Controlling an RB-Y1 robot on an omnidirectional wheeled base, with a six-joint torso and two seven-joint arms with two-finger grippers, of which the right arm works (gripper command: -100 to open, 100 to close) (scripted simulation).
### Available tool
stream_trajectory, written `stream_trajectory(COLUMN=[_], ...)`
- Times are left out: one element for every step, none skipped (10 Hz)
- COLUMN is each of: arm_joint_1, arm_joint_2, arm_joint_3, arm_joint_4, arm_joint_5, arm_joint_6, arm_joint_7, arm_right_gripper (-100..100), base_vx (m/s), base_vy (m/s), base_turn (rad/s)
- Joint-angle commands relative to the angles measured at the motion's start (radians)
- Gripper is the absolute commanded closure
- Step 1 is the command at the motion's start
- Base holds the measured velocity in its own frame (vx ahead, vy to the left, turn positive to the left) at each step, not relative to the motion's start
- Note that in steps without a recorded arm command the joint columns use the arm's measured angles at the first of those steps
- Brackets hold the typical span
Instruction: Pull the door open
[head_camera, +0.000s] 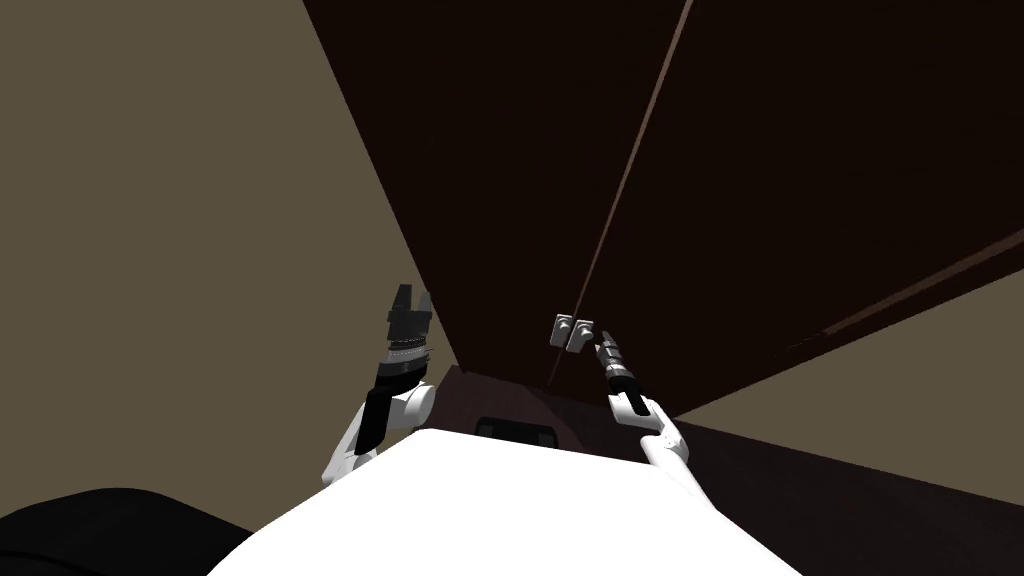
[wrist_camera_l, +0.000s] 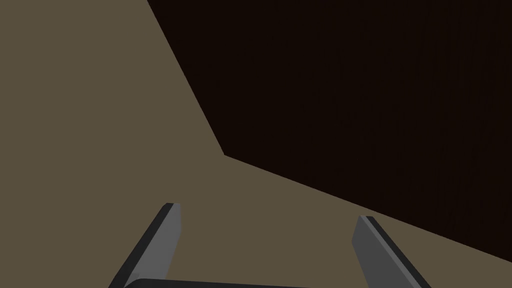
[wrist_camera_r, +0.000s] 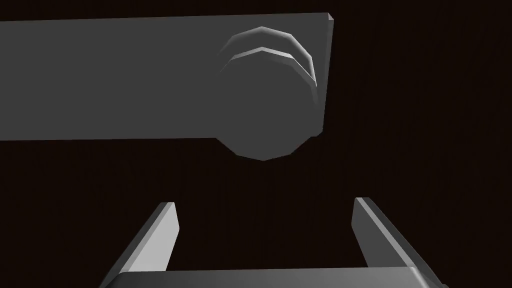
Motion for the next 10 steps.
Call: stream_trajectory(arm_joint_1=[-0.023, -0.028, -0.028, -0.028, -0.028, -0.028, -0.028, -0.028, -0.011, -0.006], arm_joint_2=[0.012, 0.002, 0.002, 0.002, 0.002, 0.002, 0.002, 0.002, -0.011, -0.015], arm_joint_3=[0.018, 0.01, 0.01, 0.01, 0.01, 0.01, 0.01, 0.01, -0.003, -0.006], arm_joint_4=[0.008, 0.02, 0.02, 0.02, 0.02, 0.02, 0.02, 0.02, 0.028, 0.03], arm_joint_5=[0.003, 0.0, 0.0, 0.0, 0.0, 0.0, 0.0, 0.0, -0.001, -0.002], arm_joint_6=[-0.013, -0.007, -0.007, -0.007, -0.007, -0.007, -0.007, -0.007, -0.004, -0.003], arm_joint_7=[0.001, -0.001, -0.001, -0.001, -0.001, -0.001, -0.001, -0.001, -0.003, -0.004], arm_right_gripper=[-100, -100, 100, 100, 100, 100, 100, 100, 100, 100], base_vx=[0.215, 0.093, -0.011, -0.037, -0.034, -0.018, -0.005, 0.0, -0.091, -0.152], base_vy=[0.159, 0.078, -0.012, -0.027, -0.02, -0.01, -0.002, 0.0, -0.041, -0.083], base_turn=[0.16, 0.023, -0.033, 0.014, 0.018, 0.019, 0.0, 0.0, -0.044, -0.102])
